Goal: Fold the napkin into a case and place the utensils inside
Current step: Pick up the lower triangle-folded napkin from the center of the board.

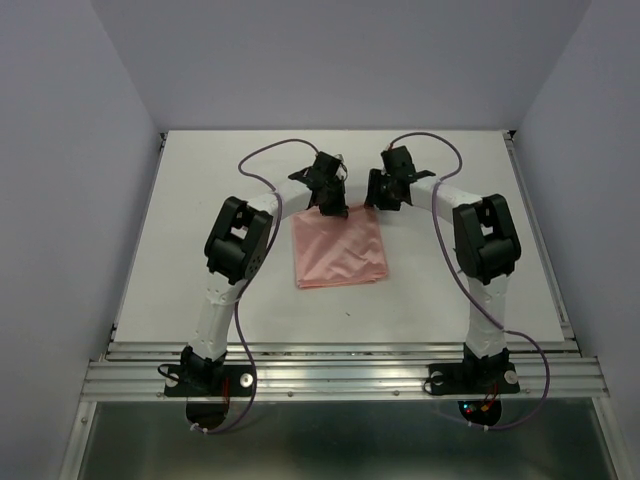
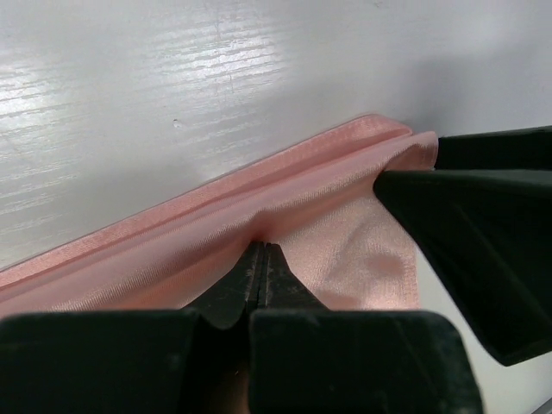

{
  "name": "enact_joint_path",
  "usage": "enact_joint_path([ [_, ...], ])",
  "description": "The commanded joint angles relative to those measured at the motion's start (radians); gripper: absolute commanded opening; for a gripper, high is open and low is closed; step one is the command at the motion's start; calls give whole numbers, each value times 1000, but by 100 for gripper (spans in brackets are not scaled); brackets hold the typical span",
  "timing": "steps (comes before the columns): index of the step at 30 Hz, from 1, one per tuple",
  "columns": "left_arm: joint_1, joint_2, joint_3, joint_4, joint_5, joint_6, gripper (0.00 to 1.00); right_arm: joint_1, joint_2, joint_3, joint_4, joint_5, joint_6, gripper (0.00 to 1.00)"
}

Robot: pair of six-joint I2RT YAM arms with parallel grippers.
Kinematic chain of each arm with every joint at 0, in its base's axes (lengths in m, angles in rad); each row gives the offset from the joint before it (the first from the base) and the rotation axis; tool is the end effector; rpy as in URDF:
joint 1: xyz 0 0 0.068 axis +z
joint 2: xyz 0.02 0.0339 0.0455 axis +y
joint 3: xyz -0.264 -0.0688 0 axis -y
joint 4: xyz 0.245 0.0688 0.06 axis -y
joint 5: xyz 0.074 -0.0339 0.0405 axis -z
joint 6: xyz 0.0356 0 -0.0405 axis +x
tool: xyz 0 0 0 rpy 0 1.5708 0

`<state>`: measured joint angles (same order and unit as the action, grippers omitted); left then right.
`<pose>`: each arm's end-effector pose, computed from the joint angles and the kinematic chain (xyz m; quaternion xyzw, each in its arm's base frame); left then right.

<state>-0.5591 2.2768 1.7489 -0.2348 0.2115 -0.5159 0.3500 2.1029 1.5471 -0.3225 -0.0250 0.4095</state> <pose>0.4299 -0.2778 0.1676 0.0612 0.9132 -0.2835 0.2861 0.4353 0.1598 0.1784 0.0237 0.9403 0.1367 0.3108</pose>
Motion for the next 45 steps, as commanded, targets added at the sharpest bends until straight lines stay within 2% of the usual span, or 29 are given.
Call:
enact_joint_path([
  [1,7,-5,-14,35,12,-3,0,0,16,-34,80,-108,-18,55],
  [10,7,0,-20,43,35,11,0,0,55,-56,158,-191,0,50],
  [14,7,6,-23,46,46,13,0,0,57,-67,197,-196,21,38],
  [15,7,6,-25,46,48,14,0,0,55,-68,203,-193,28,31],
  [18,8,9,-28,48,51,17,0,0,37,-85,229,-184,49,17],
  [25,14,-22,-45,48,48,17,0,0,17,-94,234,-170,57,12],
  [29,47,-104,-98,84,45,4,0,0,12,-99,226,-159,48,9],
  [36,76,-80,-69,62,45,16,0,0,11,-102,224,-158,49,8],
  [39,77,-59,-52,60,49,13,0,0,6,-104,221,-155,51,11],
  [41,77,-50,-52,68,57,8,0,0,3,-102,218,-148,49,16],
  [42,77,-46,-52,68,57,5,0,0,0,-104,215,-144,48,26],
  [45,77,-30,-51,63,57,5,0,0,-6,-102,206,-107,42,41],
])
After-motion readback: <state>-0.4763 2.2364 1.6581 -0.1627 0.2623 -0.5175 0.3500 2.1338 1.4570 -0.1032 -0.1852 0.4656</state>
